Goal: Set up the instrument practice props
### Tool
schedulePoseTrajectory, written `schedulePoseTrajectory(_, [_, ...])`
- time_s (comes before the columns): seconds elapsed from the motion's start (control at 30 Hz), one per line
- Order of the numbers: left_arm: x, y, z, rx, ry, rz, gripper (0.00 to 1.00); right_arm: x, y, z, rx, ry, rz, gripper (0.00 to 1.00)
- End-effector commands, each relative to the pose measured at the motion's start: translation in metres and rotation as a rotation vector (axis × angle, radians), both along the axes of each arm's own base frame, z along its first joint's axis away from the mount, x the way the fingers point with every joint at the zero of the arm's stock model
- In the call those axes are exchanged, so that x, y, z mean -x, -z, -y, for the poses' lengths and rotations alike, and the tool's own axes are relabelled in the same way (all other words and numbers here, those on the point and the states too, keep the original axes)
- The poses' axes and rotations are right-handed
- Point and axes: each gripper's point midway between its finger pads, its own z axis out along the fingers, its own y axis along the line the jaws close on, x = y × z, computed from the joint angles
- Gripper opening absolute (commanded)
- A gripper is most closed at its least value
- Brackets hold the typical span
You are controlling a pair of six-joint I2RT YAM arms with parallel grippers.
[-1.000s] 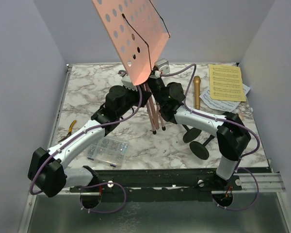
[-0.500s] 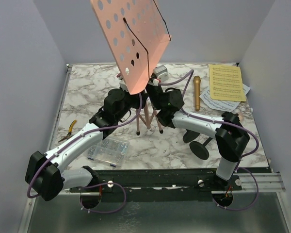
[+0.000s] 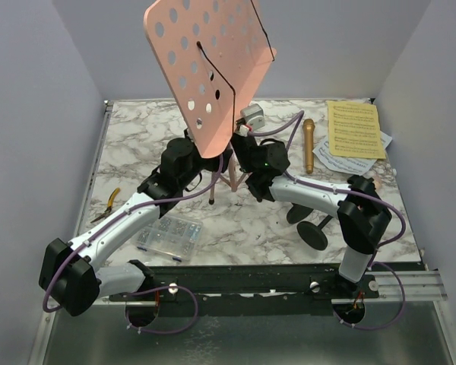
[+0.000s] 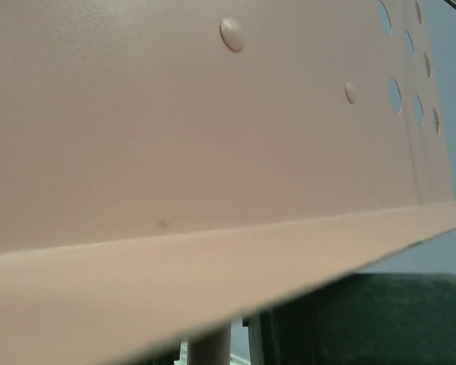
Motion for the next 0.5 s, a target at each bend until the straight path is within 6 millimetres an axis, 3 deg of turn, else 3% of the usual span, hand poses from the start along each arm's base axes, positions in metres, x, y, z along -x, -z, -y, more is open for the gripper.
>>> schedulePoseTrajectory(0.0, [-0.004,0.006,-0.004,-0.021,0.002,-0.005,0.62,0.065,-0.108,0.065,-0.311,-0.050,0.279,0.01])
schedulePoseTrajectory(0.17, [-0.016,0.027,-0.007,-0.023,-0.028,-0.053,0.67,0.071,-0.128,0.068,-0.355,-0.062,0.325,0.01])
schedulePoseTrajectory(0.27, [-0.022,0.038,-0.008,-0.004,-0.034,-0.092,0.65,0.078,-0.144,0.071,-0.388,-0.087,0.361,0.01])
schedulePoseTrajectory(0.37, [-0.030,0.060,-0.015,-0.031,-0.085,-0.123,0.59,0.087,-0.163,0.072,-0.399,-0.115,0.405,0.00])
schedulePoseTrajectory(0.47, [-0.036,0.083,-0.020,-0.065,-0.119,-0.142,0.61,0.097,-0.183,0.076,-0.411,-0.131,0.449,0.01])
